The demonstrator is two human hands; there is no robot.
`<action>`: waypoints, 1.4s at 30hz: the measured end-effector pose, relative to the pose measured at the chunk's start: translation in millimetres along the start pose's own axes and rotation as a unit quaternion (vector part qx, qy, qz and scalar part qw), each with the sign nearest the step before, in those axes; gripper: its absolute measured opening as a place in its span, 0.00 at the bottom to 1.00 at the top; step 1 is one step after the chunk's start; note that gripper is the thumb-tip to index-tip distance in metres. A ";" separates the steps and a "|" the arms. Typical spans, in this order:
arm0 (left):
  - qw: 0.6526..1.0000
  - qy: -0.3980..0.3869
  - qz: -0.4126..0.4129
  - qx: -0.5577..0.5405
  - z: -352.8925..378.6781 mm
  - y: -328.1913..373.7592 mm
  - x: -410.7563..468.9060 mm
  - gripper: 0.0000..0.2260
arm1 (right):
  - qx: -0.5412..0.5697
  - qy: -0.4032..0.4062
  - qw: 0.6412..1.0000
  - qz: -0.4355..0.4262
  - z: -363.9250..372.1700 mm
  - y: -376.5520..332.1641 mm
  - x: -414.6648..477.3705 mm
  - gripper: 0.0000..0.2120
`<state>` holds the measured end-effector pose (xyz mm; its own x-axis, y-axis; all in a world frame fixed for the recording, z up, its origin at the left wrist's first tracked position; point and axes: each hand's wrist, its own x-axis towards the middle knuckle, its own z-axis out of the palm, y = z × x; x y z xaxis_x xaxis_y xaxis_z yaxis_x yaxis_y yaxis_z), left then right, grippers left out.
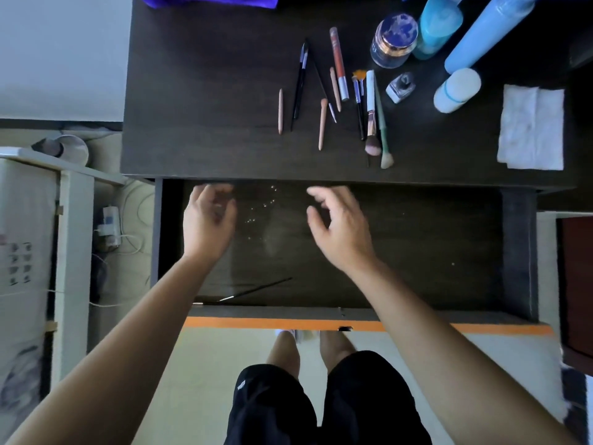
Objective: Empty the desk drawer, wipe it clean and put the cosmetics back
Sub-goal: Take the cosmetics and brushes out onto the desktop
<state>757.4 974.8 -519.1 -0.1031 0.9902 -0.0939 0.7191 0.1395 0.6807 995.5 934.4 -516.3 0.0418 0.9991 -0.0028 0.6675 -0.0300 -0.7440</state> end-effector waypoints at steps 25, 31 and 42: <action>0.855 -0.473 -0.118 0.176 -16.6 -101.8 -85.8 0.13 | -0.090 -0.495 0.859 0.100 84.8 -5.1 -79.9 0.18; 0.837 -0.515 -0.117 0.147 -14.7 -101.1 -81.6 0.13 | -0.109 -0.546 0.823 0.114 91.0 -11.5 -76.6 0.24; 0.841 -0.525 -0.092 0.098 -18.6 -83.0 -83.7 0.09 | -0.049 -0.515 0.835 0.187 83.2 -12.2 -79.9 0.14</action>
<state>693.6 880.3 -554.3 0.3639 0.3948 -0.8436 0.8670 0.1874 0.4617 922.2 857.4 -562.6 -0.3676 0.4133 -0.8331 0.8105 -0.2969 -0.5049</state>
